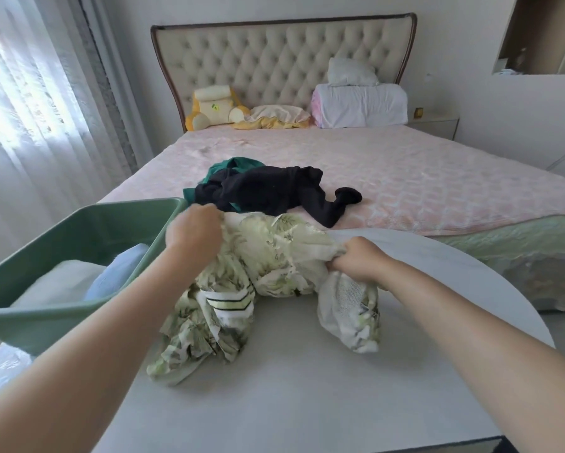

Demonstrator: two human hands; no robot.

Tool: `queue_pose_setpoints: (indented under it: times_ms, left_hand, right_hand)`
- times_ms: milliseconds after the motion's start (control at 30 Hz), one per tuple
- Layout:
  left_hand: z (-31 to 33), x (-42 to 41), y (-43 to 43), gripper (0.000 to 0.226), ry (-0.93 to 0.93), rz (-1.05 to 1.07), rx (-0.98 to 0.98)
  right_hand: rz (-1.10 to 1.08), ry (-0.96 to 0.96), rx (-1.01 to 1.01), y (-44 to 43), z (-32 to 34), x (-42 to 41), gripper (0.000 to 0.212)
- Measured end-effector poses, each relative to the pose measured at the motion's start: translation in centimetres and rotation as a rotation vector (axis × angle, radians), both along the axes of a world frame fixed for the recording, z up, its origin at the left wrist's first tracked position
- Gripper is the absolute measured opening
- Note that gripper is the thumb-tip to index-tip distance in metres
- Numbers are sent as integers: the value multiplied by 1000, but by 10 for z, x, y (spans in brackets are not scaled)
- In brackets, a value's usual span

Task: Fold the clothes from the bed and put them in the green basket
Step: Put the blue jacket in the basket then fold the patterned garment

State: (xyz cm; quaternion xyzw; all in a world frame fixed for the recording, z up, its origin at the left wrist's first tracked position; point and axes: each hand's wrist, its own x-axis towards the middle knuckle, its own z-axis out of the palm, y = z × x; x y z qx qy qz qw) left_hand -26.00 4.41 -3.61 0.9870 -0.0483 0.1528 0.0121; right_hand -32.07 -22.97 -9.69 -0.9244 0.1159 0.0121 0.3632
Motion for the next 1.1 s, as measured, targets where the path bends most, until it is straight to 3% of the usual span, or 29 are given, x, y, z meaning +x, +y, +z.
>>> queue_pose_setpoints:
  times_ms: [100, 167, 267, 367, 400, 500, 533, 600, 667, 700, 767, 833, 933, 1000, 1100]
  left_hand:
    - [13, 13, 7, 38, 59, 133, 218]
    - [13, 22, -2, 57, 71, -49, 295]
    - [4, 26, -26, 85, 359, -369, -62]
    - [-13, 35, -38, 99, 547, -424, -338]
    - [-16, 42, -38, 89, 543, -420, -335]
    - [-10, 67, -32, 23, 442, -271, -255]
    - [-5, 77, -27, 19, 352, -181, -272]
    - [8, 95, -8, 15, 196, 28, -322]
    - [19, 112, 10, 9, 147, 167, -282]
    - [20, 120, 15, 26, 148, 182, -215]
    - [13, 128, 11, 50, 143, 95, -155]
    - [3, 124, -3, 55, 135, -100, -220]
    - [-17, 107, -25, 51, 406, -376, -121]
    - [-33, 93, -34, 77, 679, -341, 13]
    - [-58, 82, -32, 100, 785, -284, 135]
  right_hand:
    - [-69, -15, 349, 2, 5, 22, 24]
    - [-73, -28, 525, 9, 18, 39, 27]
    - [-35, -95, 575, 25, 44, 67, 24]
    - [-48, -153, 569, 39, 63, 95, 32]
    - [-57, -167, 614, 44, 69, 104, 32]
    - [30, -205, 957, 52, 83, 129, 45]
    - [68, -213, 1025, 52, 86, 136, 56]
    - [122, -223, 921, 49, 84, 151, 71]
    - [183, -202, 656, 45, 74, 160, 70]
    - [209, -176, 532, 43, 66, 162, 66]
    - [241, -99, 333, 40, 51, 159, 58]
    - [298, 2, 163, 35, 36, 152, 60]
    - [440, 190, -43, 30, 9, 139, 89]
    - [503, 245, -109, 31, -10, 131, 104]
    - [489, 175, -327, 35, -40, 121, 90]
